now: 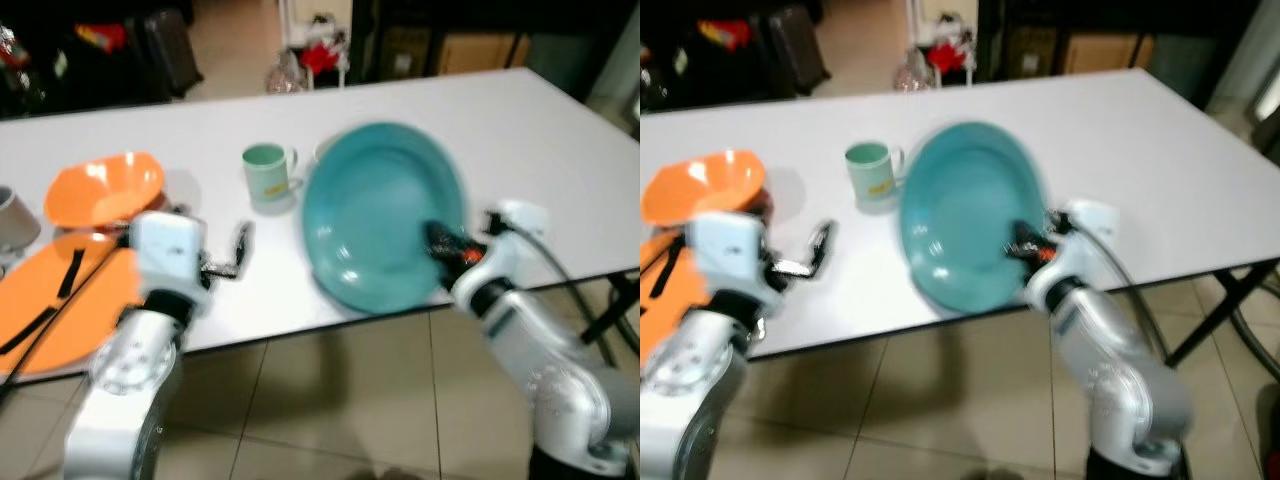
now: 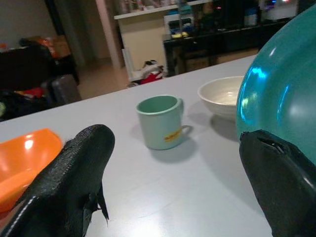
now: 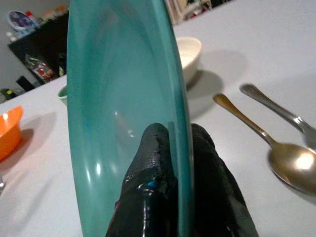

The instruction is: Setting the table

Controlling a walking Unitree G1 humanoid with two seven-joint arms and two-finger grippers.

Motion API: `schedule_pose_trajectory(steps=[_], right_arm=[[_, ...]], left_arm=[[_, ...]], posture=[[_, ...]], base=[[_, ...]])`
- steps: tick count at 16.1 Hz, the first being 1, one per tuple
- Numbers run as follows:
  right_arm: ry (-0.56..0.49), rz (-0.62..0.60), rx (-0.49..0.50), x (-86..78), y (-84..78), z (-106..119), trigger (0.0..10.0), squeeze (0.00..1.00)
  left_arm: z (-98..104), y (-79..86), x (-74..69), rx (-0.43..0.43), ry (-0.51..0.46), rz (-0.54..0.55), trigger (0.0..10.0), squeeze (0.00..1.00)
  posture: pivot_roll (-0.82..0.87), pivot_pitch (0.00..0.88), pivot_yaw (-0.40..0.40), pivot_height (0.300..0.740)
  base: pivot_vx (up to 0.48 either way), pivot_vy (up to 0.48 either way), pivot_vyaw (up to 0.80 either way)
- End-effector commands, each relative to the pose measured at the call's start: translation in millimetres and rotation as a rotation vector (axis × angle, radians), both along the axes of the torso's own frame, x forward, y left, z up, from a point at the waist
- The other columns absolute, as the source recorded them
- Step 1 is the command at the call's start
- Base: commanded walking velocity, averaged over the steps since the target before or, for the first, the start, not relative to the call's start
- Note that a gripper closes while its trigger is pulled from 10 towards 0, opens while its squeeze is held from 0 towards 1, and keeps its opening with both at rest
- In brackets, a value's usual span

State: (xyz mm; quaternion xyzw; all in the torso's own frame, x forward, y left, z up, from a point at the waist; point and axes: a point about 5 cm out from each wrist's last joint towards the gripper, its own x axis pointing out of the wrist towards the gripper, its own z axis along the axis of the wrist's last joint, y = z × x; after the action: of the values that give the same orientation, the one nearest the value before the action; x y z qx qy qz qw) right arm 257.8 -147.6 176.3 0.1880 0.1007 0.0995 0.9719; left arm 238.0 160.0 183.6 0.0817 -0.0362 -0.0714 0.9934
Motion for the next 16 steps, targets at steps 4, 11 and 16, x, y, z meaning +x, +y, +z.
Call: schedule_pose_trajectory(steps=[4,11,16], right_arm=[[0.076,0.072,0.159,10.6,14.6,2.7,10.0,0.00],[0.321,0.020,0.024,43.1,4.5,-12.8,10.0,0.00],[0.469,0.006,-0.035,57.7,-7.3,-25.7,10.0,0.00]], left_arm=[[-2.1,-3.8,0.6,0.013,0.027,-0.075,10.0,0.00],[-4.2,-18.1,-2.2,0.031,0.062,-0.251,10.0,0.00],[-7.0,-24.0,-5.0,0.042,0.095,-0.341,10.0,0.00]], posture=[[-0.07,0.052,0.055,0.740],[-0.06,0.040,0.056,0.740],[-0.06,0.037,0.066,0.740]], base=[[0.000,0.000,0.00],[0.000,0.000,0.00],[0.000,0.000,0.00]])
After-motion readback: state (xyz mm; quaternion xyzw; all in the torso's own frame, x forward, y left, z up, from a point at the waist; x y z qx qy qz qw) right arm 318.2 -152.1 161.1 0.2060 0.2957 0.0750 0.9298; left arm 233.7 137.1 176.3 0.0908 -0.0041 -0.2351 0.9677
